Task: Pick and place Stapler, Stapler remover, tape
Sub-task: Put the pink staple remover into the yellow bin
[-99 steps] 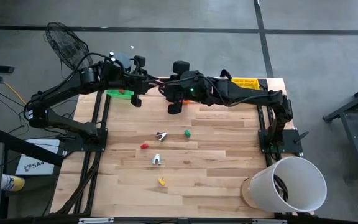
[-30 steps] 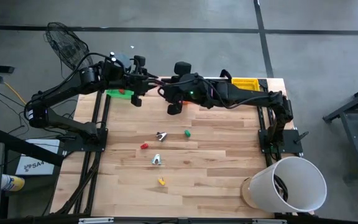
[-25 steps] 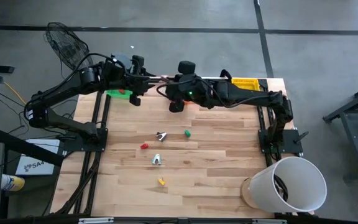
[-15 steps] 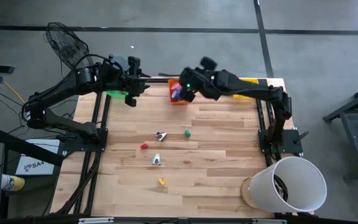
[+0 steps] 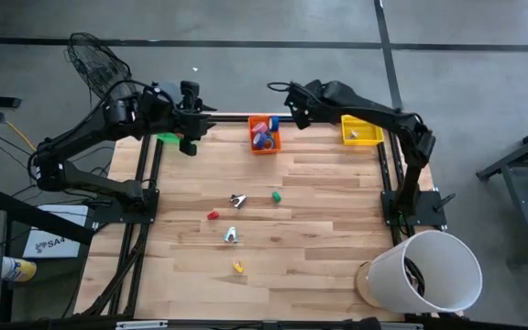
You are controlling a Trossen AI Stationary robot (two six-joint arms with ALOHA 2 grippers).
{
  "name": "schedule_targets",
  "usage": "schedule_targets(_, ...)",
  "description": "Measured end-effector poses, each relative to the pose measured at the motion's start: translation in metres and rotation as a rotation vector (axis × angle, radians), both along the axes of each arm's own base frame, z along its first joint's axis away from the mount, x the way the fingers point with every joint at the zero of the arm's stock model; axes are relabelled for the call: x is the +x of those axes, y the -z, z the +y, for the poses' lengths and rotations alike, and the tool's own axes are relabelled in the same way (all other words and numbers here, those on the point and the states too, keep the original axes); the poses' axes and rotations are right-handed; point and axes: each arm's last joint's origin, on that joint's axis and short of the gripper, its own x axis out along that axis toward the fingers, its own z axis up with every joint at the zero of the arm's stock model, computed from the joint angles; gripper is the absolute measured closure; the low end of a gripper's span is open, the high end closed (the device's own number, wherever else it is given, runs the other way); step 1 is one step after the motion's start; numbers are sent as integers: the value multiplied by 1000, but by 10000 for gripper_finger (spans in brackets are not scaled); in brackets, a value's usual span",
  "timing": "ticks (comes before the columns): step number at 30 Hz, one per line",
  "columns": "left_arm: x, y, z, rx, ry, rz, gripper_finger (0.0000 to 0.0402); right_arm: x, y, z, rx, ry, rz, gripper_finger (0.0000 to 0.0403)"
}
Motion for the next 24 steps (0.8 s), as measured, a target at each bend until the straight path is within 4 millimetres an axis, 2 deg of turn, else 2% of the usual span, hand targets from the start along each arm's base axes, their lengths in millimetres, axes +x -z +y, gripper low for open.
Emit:
schedule_targets(4, -1, 2, 0, -8, 0, 23, 229, -3, 39, -8, -3, 106, -27, 322)
schedule_targets(10, -4, 6, -1, -23, 0, 66, 229, -10, 89, -5, -38, 256, -60, 322)
schedule_targets(19, -5, 7, -2, -39, 11, 85, 229, -35, 131, 1, -119, 546, -121, 322)
schedule_targets(24, -4, 8, -2, -50, 19, 80, 229, -46, 140, -3, -189, 660, -160, 322)
